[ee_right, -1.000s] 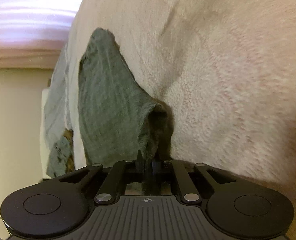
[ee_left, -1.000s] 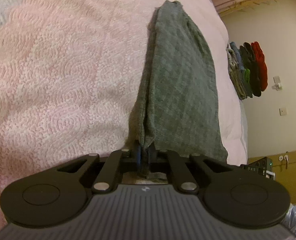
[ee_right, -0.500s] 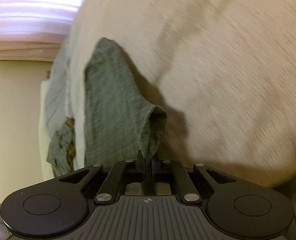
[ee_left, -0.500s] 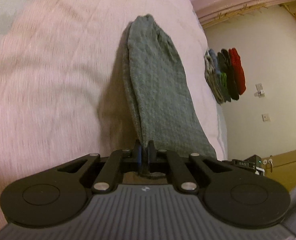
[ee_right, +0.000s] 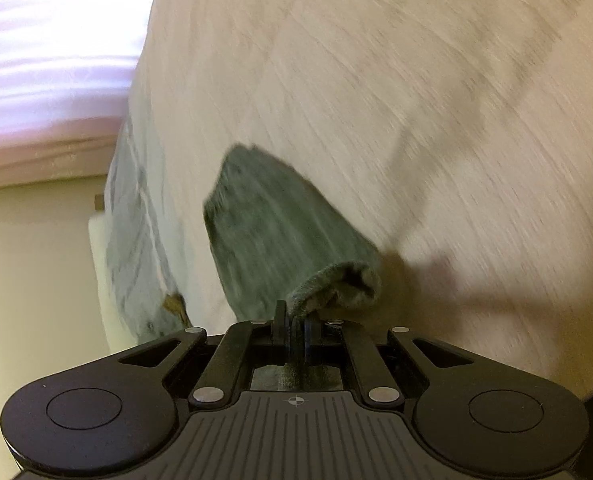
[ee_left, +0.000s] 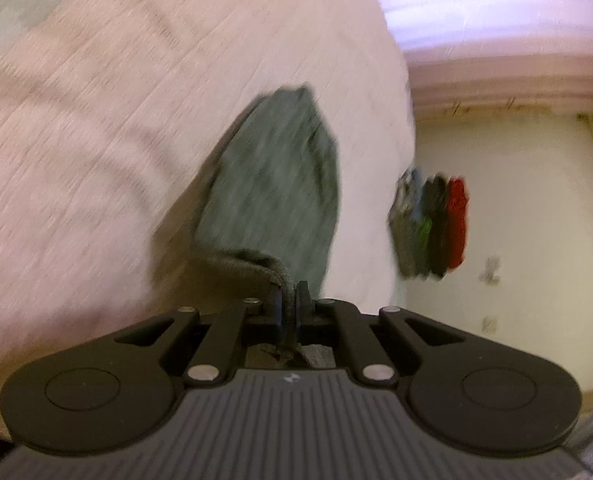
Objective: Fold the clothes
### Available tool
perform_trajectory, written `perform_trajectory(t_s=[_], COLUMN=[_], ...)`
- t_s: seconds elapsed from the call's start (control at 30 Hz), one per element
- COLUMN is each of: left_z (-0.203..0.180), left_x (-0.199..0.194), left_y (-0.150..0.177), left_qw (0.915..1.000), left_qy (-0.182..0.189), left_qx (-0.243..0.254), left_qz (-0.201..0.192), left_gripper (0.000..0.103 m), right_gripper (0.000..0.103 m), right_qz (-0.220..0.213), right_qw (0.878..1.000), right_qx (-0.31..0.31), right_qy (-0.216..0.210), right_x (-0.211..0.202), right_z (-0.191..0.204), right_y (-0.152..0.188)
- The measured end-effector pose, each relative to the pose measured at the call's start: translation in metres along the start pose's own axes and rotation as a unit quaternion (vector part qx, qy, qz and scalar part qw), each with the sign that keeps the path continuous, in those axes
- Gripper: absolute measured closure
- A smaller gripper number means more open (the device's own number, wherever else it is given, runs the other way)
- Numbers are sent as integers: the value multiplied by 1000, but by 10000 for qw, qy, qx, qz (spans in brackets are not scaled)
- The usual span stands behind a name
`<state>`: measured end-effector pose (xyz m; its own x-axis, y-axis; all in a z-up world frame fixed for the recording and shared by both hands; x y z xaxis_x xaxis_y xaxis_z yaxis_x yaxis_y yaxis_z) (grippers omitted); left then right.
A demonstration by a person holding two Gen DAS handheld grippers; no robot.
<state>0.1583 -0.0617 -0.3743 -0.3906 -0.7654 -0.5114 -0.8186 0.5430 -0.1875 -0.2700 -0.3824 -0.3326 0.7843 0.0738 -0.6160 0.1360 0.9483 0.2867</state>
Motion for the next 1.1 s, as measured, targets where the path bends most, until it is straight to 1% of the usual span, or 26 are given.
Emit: perform_trajectory(t_s=[0.13, 0.27, 0.4, 0.47, 0.67, 0.7, 0.73, 0.77, 0.8, 0.83, 0.87, 0.93, 1.0, 1.1], left_z=[-7, 2, 12, 12, 23, 26, 28, 31, 33, 34, 36, 37, 37, 35], left_x=[22, 53, 76, 86, 115, 120, 124, 129, 133, 135, 138, 142, 142, 138], left_y=[-41, -80, -106, -118, -138, -141, -144, -148, -152, -156, -161, -170, -179, -188], left_qw=[9999, 9994, 9981, 9980, 9960, 9957, 9952, 9946, 9940, 9935, 9929, 9918, 9914, 9927], left_qy=[50, -77, -164, -169, -412, -446, -484, -527, -532, -503, -487, -484, -505, -528], left_qx=[-94, -324, -573, -592, -779, -804, -843, -894, -953, -1019, -1078, -1161, -1148, -943], left_qz=[-107, -101, -128, -165, -112, -96, -83, -75, -88, -120, -142, -209, -379, -531], left_gripper=[100, 100, 100, 100, 99, 97, 90, 85, 75, 70, 68, 56, 56, 55], right_gripper=[99, 99, 99, 99, 98, 90, 72, 44, 35, 33, 33, 33, 33, 33], right_qz=[-131, -259, -346, -389, -522, -553, -615, -697, -868, -1034, -1169, -1364, -1502, -1511], right_qw=[9997, 9989, 9980, 9974, 9959, 9961, 9965, 9966, 9958, 9946, 9931, 9902, 9879, 9841], right_qx=[112, 80, 85, 87, 73, 61, 67, 70, 54, 28, -38, -92, -267, -914], right_qy=[144, 393, 527, 593, 731, 692, 561, 426, 276, 118, -58, -275, -285, -163], right_x=[24, 51, 71, 80, 107, 110, 111, 112, 110, 107, 102, 96, 91, 85], right_z=[26, 42, 49, 53, 61, 61, 60, 60, 61, 61, 63, 63, 62, 62], right_y=[-32, -59, -77, -86, -111, -114, -117, -119, -120, -121, -122, -123, -121, -114])
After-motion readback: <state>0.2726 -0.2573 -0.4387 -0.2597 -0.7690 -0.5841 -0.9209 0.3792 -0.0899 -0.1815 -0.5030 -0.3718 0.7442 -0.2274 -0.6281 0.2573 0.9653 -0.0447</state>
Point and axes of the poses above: each gripper's, at about its wrist camera, not at the fingertips, and x roughly the way its jaws point, z to its left, y to its underside, the point moved 2 cm from there along x, roughly the way its jaws point, and after that the axes turned 11 degrees about x, right-handed, at the moved point
